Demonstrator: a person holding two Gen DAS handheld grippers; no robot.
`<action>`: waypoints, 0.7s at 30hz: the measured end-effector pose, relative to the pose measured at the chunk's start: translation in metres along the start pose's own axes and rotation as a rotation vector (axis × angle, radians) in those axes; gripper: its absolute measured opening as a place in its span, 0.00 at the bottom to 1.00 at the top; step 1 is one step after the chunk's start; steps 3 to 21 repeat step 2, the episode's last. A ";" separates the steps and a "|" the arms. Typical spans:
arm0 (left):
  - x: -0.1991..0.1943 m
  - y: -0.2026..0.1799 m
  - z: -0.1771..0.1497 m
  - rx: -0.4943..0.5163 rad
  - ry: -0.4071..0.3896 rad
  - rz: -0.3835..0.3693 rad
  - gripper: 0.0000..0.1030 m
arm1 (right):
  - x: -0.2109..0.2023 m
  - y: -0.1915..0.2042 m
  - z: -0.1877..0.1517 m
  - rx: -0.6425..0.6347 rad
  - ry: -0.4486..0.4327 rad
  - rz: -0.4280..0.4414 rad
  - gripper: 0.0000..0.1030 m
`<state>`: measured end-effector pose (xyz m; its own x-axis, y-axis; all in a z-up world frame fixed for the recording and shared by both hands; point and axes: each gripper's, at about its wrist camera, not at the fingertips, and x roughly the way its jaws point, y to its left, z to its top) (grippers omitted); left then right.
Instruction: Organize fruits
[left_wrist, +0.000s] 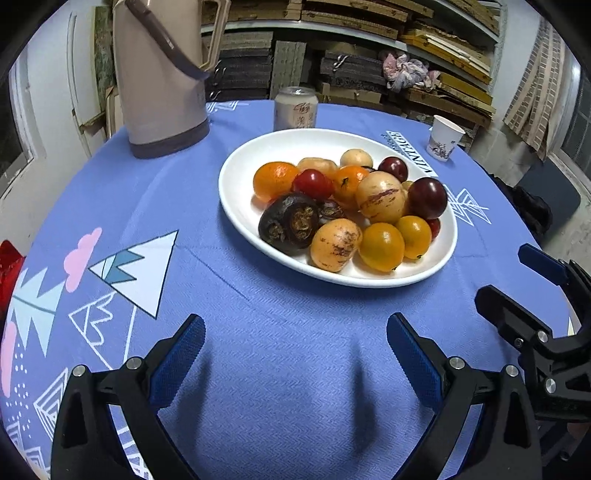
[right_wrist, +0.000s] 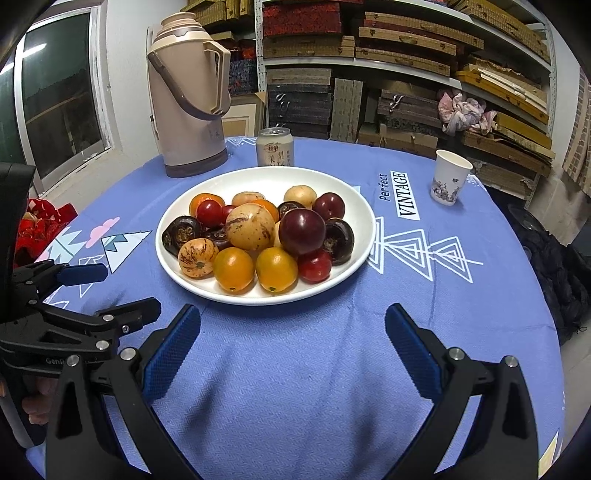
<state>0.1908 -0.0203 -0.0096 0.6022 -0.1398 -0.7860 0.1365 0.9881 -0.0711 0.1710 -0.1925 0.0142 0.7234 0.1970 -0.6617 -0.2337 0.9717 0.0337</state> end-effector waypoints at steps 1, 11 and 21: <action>0.000 0.001 0.000 -0.007 0.002 0.001 0.96 | 0.000 0.000 0.000 -0.001 0.001 -0.001 0.95; 0.001 0.002 0.000 -0.013 0.003 0.002 0.96 | 0.001 0.000 0.000 -0.002 0.001 -0.002 0.95; 0.001 0.002 0.000 -0.013 0.003 0.002 0.96 | 0.001 0.000 0.000 -0.002 0.001 -0.002 0.95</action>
